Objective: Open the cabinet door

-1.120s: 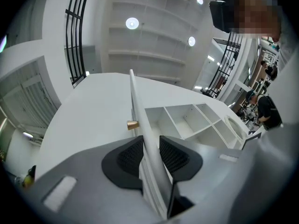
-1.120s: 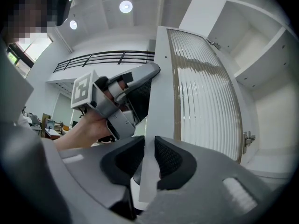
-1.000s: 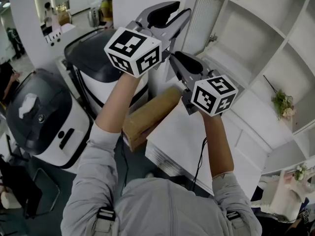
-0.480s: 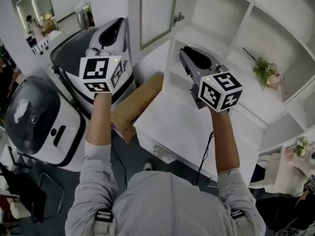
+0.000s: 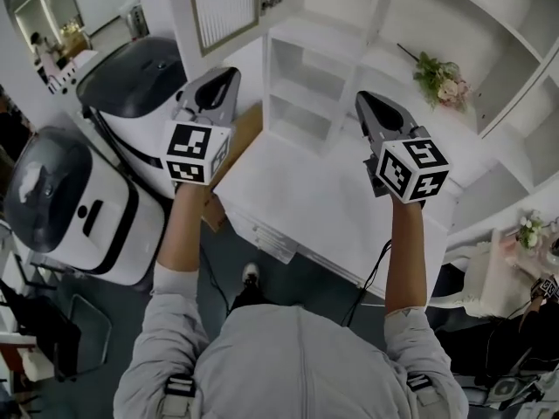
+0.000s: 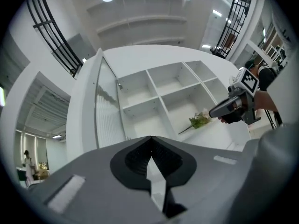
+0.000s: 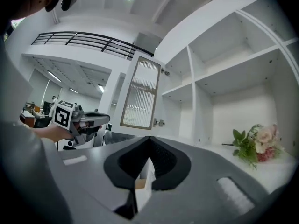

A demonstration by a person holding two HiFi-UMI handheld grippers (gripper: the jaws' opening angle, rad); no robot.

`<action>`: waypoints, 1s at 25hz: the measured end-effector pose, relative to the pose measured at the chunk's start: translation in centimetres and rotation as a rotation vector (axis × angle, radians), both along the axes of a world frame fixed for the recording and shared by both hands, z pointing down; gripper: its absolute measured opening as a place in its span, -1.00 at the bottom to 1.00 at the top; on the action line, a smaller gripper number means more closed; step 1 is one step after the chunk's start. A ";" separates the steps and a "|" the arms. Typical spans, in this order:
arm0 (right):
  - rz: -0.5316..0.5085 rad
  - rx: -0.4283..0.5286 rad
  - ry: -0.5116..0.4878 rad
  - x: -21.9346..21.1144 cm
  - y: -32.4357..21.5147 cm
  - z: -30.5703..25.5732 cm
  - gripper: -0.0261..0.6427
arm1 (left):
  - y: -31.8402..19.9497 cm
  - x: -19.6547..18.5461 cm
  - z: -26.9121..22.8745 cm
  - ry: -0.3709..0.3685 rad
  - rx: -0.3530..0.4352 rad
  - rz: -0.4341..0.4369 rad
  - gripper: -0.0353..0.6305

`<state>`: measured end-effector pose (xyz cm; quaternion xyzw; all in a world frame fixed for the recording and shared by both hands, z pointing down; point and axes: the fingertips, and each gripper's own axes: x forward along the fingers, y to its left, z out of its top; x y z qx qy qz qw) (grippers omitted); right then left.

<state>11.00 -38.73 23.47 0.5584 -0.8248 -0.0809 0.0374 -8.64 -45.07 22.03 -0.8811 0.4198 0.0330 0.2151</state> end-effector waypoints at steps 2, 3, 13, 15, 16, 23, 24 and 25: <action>0.012 -0.004 -0.002 1.3 1.7 0.6 -0.92 | 1.9 1.6 1.3 -0.013 -0.019 0.025 -0.85; 0.017 -0.006 0.005 1.7 2.6 1.0 -0.92 | 3.0 2.3 2.0 -0.021 -0.026 0.038 -0.85; 0.018 -0.033 0.068 3.8 8.4 4.0 -0.92 | 9.5 5.7 6.4 -0.074 -0.065 0.097 -0.85; 0.010 -0.030 0.067 3.7 8.9 4.0 -0.92 | 10.0 5.7 6.4 -0.071 -0.066 0.095 -0.85; 0.006 -0.029 0.067 3.6 9.1 4.0 -0.92 | 10.3 5.7 6.4 -0.072 -0.066 0.094 -0.85; -0.017 -0.014 0.080 2.9 9.9 3.8 -0.92 | 11.2 5.4 5.9 -0.059 -0.053 0.081 -0.85; -0.016 -0.010 0.078 3.0 9.8 3.7 -0.92 | 11.2 5.3 5.6 -0.059 -0.040 0.078 -0.85; -0.013 -0.007 0.077 3.0 9.7 3.6 -0.92 | 11.2 5.2 5.4 -0.057 -0.030 0.074 -0.85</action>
